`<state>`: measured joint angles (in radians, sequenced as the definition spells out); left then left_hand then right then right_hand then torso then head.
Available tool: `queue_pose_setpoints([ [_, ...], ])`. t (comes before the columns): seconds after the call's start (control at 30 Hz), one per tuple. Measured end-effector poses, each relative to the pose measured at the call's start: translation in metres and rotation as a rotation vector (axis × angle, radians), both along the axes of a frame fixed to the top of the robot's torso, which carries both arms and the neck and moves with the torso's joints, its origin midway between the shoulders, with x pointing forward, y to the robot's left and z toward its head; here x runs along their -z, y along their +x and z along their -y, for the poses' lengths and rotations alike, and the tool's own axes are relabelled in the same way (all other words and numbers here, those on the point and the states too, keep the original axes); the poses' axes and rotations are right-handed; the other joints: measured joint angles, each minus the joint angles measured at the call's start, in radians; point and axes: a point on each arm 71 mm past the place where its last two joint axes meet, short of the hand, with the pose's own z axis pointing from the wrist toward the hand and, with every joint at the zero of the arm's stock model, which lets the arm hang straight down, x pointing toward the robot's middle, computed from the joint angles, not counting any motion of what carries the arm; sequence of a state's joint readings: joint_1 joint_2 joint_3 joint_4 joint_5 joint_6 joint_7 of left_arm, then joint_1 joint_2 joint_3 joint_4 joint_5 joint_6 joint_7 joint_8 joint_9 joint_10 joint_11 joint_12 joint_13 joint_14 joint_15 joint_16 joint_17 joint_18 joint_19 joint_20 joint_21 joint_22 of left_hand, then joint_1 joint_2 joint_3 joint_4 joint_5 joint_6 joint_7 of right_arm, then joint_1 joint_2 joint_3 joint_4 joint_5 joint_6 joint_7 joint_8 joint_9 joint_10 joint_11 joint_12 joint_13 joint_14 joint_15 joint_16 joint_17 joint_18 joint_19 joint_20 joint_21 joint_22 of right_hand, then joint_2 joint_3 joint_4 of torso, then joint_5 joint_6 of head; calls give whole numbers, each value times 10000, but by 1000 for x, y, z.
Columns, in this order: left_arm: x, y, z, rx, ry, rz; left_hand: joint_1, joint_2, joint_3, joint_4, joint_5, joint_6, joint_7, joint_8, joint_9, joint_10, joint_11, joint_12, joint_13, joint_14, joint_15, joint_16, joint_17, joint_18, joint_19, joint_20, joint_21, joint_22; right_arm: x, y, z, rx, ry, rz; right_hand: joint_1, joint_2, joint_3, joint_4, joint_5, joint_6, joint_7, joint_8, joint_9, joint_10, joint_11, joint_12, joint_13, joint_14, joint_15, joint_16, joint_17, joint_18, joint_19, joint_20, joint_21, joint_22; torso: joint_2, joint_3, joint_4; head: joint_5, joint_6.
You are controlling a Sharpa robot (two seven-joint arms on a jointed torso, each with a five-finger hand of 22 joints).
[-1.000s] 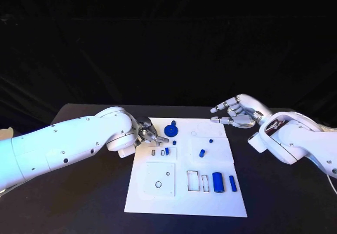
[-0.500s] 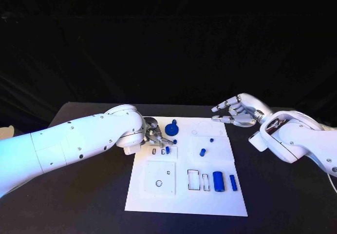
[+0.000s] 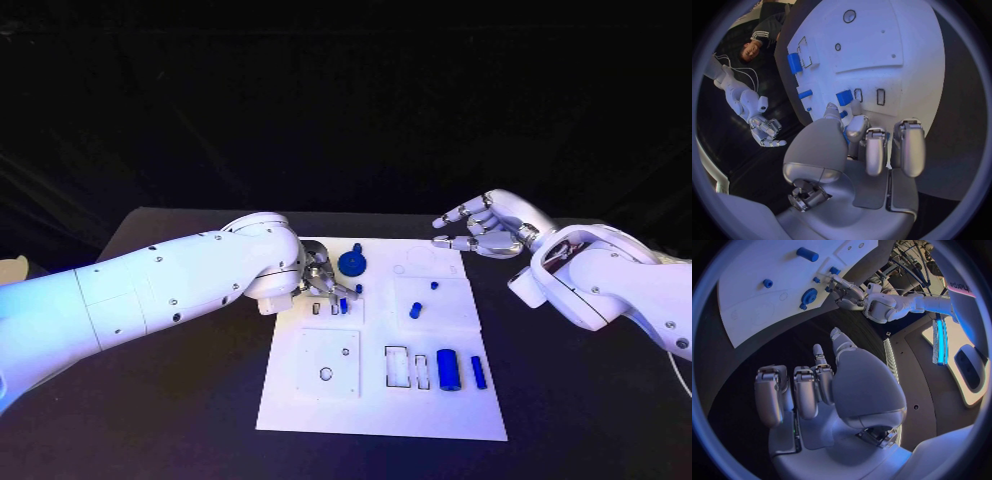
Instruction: Assemble the parts on the task board
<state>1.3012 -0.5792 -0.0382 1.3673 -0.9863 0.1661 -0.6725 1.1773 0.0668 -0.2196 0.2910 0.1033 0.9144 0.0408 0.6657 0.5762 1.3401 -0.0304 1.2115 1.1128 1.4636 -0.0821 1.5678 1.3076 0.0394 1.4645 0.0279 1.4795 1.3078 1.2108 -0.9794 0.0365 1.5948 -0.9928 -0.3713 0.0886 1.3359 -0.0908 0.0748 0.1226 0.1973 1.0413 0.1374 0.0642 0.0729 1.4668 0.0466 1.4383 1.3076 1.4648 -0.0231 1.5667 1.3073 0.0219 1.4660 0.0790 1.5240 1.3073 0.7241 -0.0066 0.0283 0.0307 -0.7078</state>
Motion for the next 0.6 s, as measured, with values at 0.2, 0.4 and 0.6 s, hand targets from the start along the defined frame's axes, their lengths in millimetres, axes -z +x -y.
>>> queue_pose_setpoints([
  [0.2,1,0,3,112,66,-75,0,0,-27,-28,0,0,0,61,89,0,0,0,15,38,-38,0,0,0,22,-53,-1,-1,0,0,0,-10,-12,-28,0,0,0,0,61,0,0,0,-1,0,0,-40,0,0,0,0,7,0,0,0,0,3,-2,1,3,7,-25],
  [0.4,2,0,5,210,119,-139,69,69,-27,-27,0,-35,-35,110,139,0,0,0,21,39,-38,0,-1,0,22,-53,38,-1,1,1,-1,-30,-26,-51,0,0,0,0,102,0,0,0,-1,0,0,-40,-1,0,0,0,8,0,0,0,0,8,-2,2,3,21,-38],
  [0.6,2,0,6,245,142,-166,166,107,-20,-35,51,-35,-35,110,185,36,-36,0,35,39,-38,0,-1,0,22,-52,38,-1,2,2,-2,-44,-46,-76,0,0,0,0,102,0,0,0,-2,0,0,-40,-1,0,0,0,7,0,0,0,0,7,-4,7,3,57,-57],
])
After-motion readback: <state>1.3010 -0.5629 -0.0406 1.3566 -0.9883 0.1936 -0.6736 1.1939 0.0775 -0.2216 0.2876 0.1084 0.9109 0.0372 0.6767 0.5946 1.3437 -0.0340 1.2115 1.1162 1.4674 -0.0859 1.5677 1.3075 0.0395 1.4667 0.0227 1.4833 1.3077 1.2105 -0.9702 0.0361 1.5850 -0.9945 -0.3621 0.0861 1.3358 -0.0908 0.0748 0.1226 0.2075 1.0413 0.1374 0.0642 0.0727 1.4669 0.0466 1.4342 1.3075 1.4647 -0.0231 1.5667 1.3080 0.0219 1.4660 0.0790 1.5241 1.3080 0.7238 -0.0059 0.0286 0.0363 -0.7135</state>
